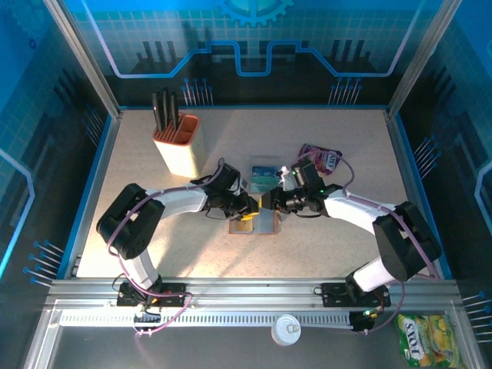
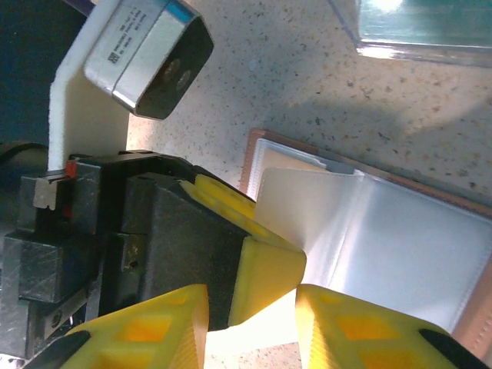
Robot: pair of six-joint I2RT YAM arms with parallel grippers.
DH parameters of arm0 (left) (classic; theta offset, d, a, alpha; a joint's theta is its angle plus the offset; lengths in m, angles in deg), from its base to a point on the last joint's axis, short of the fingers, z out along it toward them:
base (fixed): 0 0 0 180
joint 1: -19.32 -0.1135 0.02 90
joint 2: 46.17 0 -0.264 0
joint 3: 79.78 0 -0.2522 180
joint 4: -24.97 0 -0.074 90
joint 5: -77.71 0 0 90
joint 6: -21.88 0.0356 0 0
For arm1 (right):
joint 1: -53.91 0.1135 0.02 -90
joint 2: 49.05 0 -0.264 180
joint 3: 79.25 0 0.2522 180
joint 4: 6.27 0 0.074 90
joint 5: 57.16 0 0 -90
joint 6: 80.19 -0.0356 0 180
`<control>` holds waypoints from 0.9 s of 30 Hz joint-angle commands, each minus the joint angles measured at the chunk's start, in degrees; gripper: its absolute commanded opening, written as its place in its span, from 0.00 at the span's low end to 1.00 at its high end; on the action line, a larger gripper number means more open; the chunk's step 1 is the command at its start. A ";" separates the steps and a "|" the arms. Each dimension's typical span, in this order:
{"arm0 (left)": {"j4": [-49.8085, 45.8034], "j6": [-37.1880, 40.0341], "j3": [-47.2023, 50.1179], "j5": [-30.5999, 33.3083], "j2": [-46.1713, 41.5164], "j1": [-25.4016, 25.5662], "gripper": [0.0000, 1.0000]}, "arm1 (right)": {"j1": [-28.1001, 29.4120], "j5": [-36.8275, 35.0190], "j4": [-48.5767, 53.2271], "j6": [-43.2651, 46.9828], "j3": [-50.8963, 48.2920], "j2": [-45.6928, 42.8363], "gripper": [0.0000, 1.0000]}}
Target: Take the credit cards out of the card holder
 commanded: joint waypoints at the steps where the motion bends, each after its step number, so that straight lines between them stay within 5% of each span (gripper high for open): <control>1: -0.80 -1.32 -2.38 -1.51 2.03 1.19 0.24 | -1.26 -0.46 2.11 1.18 -1.28 -2.28 0.36; 27: 1.28 -2.43 -10.72 -5.72 8.28 2.61 0.36 | -3.22 -2.75 7.91 2.01 -2.15 -8.93 0.38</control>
